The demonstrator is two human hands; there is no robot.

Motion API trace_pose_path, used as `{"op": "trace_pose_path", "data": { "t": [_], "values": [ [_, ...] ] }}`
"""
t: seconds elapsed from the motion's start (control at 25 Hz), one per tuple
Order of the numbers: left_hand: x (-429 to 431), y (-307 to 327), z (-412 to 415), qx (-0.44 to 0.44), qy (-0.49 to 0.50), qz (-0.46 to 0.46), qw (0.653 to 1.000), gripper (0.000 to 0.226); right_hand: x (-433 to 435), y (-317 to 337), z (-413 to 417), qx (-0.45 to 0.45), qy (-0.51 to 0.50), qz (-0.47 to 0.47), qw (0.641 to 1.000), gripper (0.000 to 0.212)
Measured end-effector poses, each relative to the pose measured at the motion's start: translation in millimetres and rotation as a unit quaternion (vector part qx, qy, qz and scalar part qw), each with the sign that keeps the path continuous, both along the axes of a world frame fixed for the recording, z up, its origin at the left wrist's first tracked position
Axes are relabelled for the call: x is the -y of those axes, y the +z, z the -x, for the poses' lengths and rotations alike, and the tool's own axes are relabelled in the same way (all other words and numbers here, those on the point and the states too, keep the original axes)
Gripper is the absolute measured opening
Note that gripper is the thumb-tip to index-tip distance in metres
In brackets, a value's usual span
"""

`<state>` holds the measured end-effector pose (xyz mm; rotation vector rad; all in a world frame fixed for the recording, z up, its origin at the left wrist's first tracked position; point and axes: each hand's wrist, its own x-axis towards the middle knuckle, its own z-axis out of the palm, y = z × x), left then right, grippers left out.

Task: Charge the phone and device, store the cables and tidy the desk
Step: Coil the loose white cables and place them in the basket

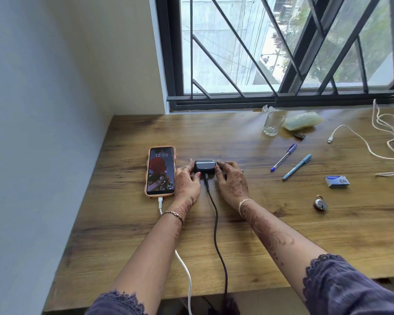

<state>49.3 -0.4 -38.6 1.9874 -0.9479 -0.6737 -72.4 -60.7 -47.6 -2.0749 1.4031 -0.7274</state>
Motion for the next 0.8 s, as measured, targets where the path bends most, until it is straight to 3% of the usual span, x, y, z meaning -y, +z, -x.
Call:
{"op": "trace_pose_path", "data": {
  "t": [0.24, 0.48, 0.8],
  "values": [
    [-6.9, 5.5, 3.4, 0.022, -0.019, -0.004, 1.000, 0.059, -13.7, 6.6, 12.4, 0.025, -0.019, -0.026, 0.999, 0.032],
    [-23.3, 21.6, 30.8, 0.084, 0.008, 0.026, 0.996, 0.054, -25.0, 17.8, 47.0, 0.033, -0.033, 0.038, 0.998, 0.023],
    [-9.5, 51.6, 146.1, 0.085, -0.060, 0.111, 0.988, 0.036, -32.0, 42.9, 160.1, 0.085, -0.037, 0.095, 0.991, 0.021]
  ]
}}
